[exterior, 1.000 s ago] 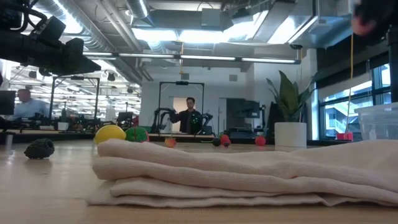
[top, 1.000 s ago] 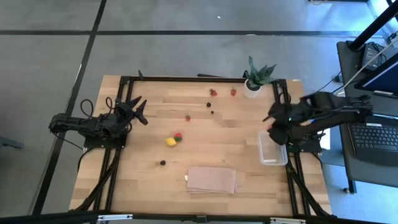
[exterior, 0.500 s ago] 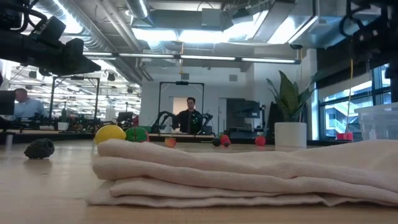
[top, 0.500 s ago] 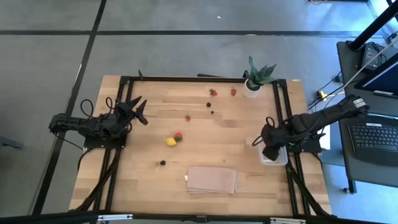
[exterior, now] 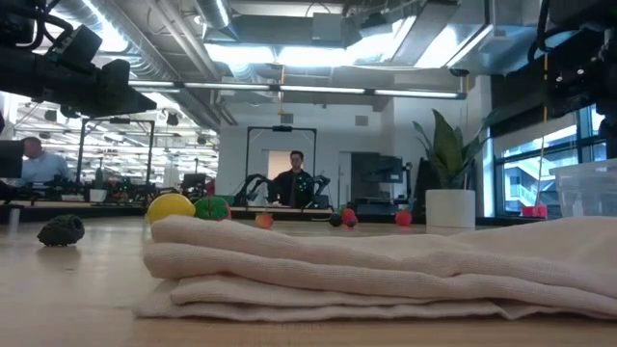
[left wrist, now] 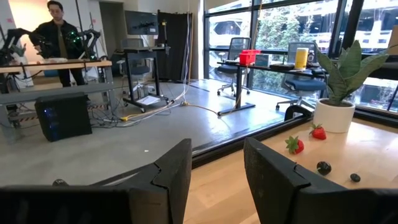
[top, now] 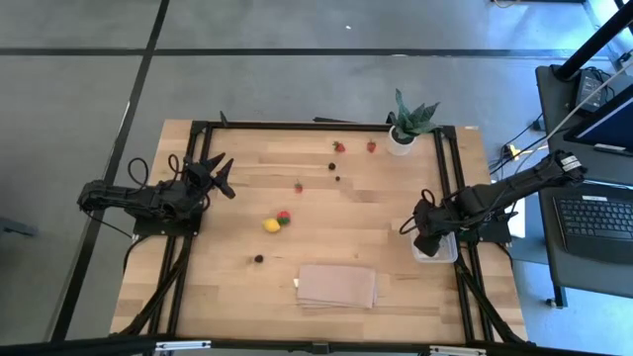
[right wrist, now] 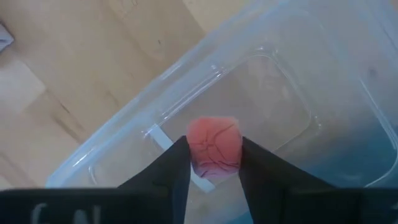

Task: Pick and placing Produce into tupperware
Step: Put the pink peach into the transparent bin, then put the top right red strawberry into the transparent bin

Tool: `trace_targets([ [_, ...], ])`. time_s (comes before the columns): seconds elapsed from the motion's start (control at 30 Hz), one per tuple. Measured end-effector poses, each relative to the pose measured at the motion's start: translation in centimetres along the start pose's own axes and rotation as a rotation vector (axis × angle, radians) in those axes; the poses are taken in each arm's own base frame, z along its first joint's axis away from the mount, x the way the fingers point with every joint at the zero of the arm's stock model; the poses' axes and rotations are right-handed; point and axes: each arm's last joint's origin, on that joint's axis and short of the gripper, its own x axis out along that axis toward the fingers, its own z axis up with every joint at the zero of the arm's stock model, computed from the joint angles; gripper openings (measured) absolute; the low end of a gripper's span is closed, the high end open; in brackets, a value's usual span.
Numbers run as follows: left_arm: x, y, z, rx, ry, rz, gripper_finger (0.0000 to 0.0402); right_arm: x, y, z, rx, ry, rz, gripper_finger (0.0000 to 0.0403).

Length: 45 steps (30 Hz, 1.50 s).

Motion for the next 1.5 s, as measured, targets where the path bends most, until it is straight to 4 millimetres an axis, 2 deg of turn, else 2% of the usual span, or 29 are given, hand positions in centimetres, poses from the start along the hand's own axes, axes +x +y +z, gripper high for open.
trace_targets([
  [0.4,0.0,0.0,0.0,-0.001,0.000,0.000,0.0140,-0.1,0.1,0.0,0.035,0.009,0.009,0.0211],
  [0.5,0.0,0.0,0.0,-0.001,0.000,0.000,0.0140,-1.0,0.5,0.2,0.053,0.001,0.031,0.0221],
  [0.63,0.0,0.0,0.0,-0.001,0.000,0.000,0.0140,-4.0,1.3,0.9,0.065,-0.030,0.079,0.0225],
  [0.8,0.0,0.0,0.0,-0.001,0.000,0.000,0.0140,-9.6,2.3,1.9,0.074,-0.174,0.174,0.0226],
  [0.93,0.0,0.0,0.0,-0.001,0.000,0.000,0.0140,-14.2,2.8,3.0,0.040,-0.484,0.206,0.0226],
  [1.07,0.0,0.0,0.0,-0.001,0.000,0.000,0.0140,-16.8,2.9,4.2,-0.002,-0.801,0.046,0.0226],
  [1.17,0.0,0.0,0.0,-0.003,0.000,0.000,0.0140,-17.0,3.4,5.6,-0.017,-0.964,-0.117,0.0226],
  [1.27,0.0,0.0,0.0,-0.006,0.000,0.000,0.0140,-16.0,4.4,7.3,-0.006,-1.038,-0.234,0.0226],
  [1.37,0.0,0.0,0.0,-0.005,0.000,0.000,0.0140,-14.4,5.4,9.3,0.020,-1.079,-0.283,0.0226],
  [1.5,0.0,0.0,0.0,-0.005,0.000,0.000,0.0140,-12.2,7.0,11.9,0.072,-1.127,-0.264,0.0226],
])
